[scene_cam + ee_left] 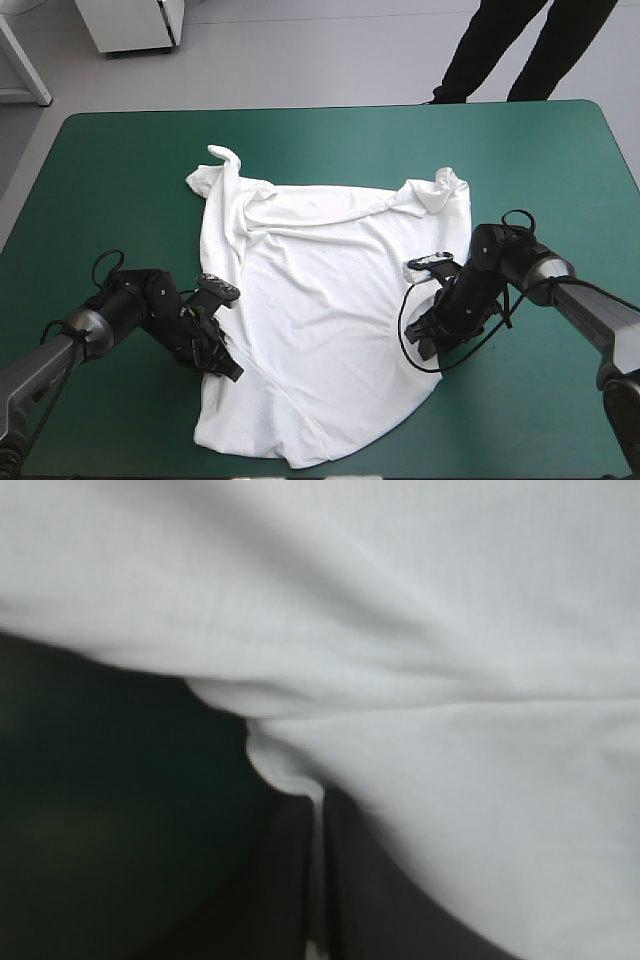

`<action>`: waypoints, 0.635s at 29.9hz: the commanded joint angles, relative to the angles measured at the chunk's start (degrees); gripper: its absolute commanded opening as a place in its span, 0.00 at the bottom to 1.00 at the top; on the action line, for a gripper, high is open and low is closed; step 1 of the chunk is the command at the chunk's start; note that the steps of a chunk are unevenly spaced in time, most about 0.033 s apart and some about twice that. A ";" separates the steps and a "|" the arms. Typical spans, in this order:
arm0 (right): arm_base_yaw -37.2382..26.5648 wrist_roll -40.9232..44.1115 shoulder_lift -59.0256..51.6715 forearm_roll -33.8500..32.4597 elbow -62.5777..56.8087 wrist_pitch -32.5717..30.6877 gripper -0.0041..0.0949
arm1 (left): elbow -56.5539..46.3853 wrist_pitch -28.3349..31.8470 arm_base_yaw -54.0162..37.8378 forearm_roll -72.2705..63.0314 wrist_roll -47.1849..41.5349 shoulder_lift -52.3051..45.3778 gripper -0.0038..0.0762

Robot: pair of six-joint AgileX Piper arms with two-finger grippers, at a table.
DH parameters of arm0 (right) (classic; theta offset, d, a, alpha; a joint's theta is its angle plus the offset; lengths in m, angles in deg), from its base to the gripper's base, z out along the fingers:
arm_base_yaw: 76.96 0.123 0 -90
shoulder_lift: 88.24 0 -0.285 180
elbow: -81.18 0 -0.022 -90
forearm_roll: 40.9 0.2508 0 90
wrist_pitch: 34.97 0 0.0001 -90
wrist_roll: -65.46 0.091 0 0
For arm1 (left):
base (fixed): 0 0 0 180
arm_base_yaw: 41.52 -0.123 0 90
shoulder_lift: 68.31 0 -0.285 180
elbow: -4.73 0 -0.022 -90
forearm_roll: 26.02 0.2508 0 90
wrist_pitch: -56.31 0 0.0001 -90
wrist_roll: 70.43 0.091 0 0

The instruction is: Fold the cloth

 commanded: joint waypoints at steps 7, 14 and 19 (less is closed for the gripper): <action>8.62 2.18 1.69 -6.15 1.34 5.49 0.51 | 0.69 -0.77 0.52 -1.15 0.07 -0.91 0.02; 12.66 4.58 6.05 -11.58 1.34 5.75 0.18 | 0.69 -1.10 0.52 -1.15 0.07 -1.24 0.02; 12.91 4.31 6.64 -11.85 1.34 6.77 0.03 | 0.81 -1.41 0.52 -1.15 0.07 -1.24 0.02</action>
